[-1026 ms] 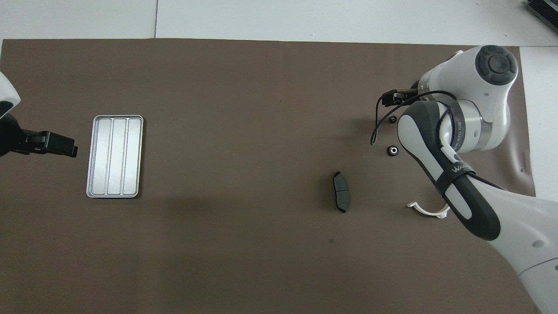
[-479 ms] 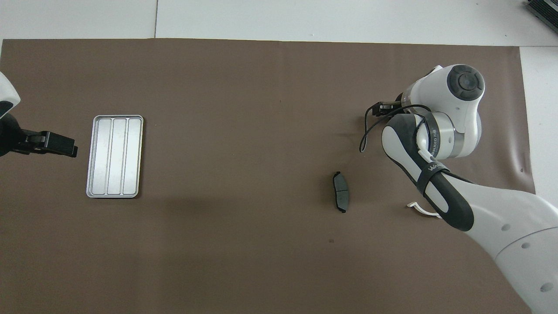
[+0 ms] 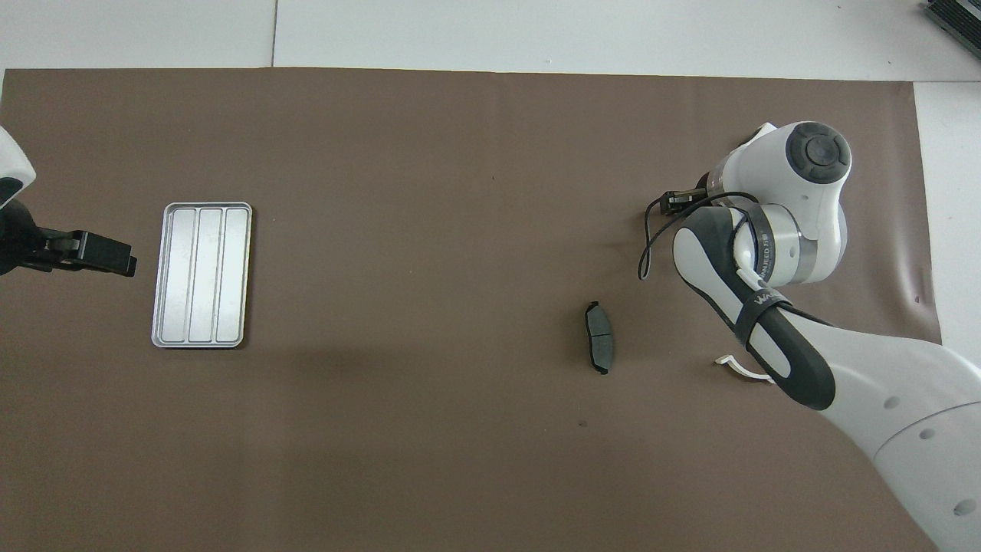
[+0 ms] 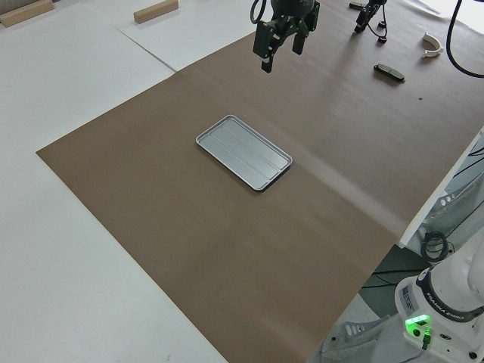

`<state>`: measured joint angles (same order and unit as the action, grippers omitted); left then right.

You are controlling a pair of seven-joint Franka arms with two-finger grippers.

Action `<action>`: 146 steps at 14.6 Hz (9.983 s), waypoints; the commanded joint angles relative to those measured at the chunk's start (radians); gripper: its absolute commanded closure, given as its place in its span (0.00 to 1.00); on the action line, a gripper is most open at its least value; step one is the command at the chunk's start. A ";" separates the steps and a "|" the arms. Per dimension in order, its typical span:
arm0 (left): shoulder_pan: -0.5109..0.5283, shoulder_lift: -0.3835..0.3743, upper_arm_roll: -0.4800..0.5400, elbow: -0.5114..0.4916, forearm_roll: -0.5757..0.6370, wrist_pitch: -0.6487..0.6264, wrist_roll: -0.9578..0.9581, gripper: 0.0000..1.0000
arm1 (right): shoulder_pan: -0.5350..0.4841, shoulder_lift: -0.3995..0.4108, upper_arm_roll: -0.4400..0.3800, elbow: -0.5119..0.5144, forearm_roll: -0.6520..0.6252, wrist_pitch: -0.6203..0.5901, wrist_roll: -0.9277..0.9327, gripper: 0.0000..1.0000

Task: Pick bearing gear from pile to tray
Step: 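Grasp one black bearing with the right gripper, then carry the bearing to the table centre and release it, then grasp the centre bearing with the left gripper while the right gripper returns, then lift the bearing with the left gripper while the right gripper grasps another, then carry the bearing to the tray while the right gripper carries another centreward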

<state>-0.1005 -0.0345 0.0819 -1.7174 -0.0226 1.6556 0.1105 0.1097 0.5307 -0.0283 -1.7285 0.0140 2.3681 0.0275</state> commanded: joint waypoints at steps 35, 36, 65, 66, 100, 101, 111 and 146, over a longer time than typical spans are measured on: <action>0.005 -0.025 -0.002 -0.030 0.012 0.021 0.006 0.00 | 0.515 0.100 0.007 0.248 -0.040 -0.063 0.828 1.00; 0.005 -0.025 -0.002 -0.030 0.012 0.020 0.008 0.00 | 0.512 0.097 0.005 0.233 -0.045 -0.038 0.828 1.00; -0.231 0.071 -0.021 -0.018 -0.022 0.165 -0.185 0.00 | -0.148 -0.133 -0.002 -0.177 0.017 0.039 -0.423 0.00; -0.278 0.103 -0.019 0.002 -0.023 0.185 -0.222 0.00 | -0.151 -0.133 -0.002 -0.195 0.029 0.039 -0.445 0.00; -0.562 0.601 -0.016 0.064 -0.013 0.736 -0.526 0.11 | 0.016 -0.225 0.021 -0.059 0.055 -0.171 -0.045 1.00; -0.562 0.602 -0.016 0.064 -0.013 0.737 -0.526 0.18 | 0.027 -0.225 0.022 -0.059 0.047 -0.170 -0.019 1.00; -0.565 0.602 -0.016 0.058 -0.011 0.741 -0.523 0.73 | 0.038 -0.227 0.025 -0.060 0.043 -0.164 0.000 1.00; 0.004 0.301 0.067 -0.284 -0.145 0.642 0.141 1.00 | 0.464 0.022 0.013 0.149 -0.172 -0.053 0.796 0.00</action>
<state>-0.0971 0.3127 0.1535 -1.9521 -0.1447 2.2704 0.2292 0.6156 0.5964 -0.0209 -1.5766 -0.1180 2.3478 0.8160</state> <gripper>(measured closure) 0.758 0.128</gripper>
